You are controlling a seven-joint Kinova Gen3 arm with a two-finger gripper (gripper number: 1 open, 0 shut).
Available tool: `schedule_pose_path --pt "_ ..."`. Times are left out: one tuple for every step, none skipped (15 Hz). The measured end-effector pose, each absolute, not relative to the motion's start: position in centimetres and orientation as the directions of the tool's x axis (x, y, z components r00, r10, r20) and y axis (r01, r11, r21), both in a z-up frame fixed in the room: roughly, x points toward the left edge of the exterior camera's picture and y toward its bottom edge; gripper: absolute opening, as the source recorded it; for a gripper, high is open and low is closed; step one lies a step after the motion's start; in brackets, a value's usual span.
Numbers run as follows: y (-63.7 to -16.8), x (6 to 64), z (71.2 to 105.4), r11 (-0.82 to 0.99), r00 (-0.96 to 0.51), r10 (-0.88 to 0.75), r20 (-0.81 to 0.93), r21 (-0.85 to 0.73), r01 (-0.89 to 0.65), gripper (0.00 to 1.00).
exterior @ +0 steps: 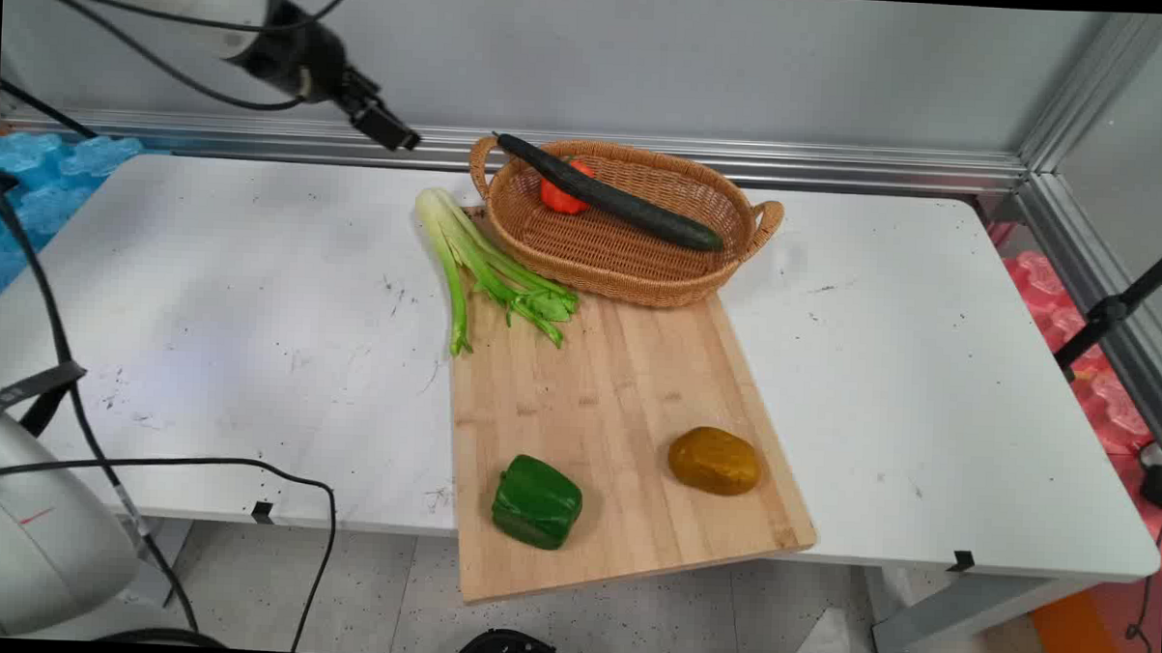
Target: Pick up the cucumber from the vegetable basket
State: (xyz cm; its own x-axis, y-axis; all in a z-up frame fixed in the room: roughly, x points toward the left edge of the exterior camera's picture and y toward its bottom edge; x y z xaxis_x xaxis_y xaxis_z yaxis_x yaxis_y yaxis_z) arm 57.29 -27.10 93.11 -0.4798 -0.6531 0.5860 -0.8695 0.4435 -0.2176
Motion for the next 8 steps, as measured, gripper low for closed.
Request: schedule_pose_path --pt "-27.5 56.7 93.2 0.467 -0.504 -0.638 0.582 -0.228 -0.854 1.0" --pt "-28.0 55.8 93.4 0.502 -0.54 -0.614 0.576 -0.243 -0.83 1.0" --pt "-28.4 55.2 93.5 0.524 -0.563 -0.597 0.571 -0.253 -0.813 1.0" --pt "-28.9 54.5 93.5 0.546 -0.586 -0.58 0.566 -0.263 -0.795 1.0" --pt "-29.6 53.5 93.5 0.578 -0.62 -0.552 0.558 -0.28 -0.766 1.0" --pt "-30.4 52.4 93.4 0.61 -0.654 -0.521 0.548 -0.297 -0.735 1.0" --pt "-31.3 51.4 93.3 0.639 -0.686 -0.491 0.536 -0.314 -0.702 1.0" --pt "-32.0 50.5 93.1 0.662 -0.712 -0.466 0.525 -0.328 -0.674 1.0"
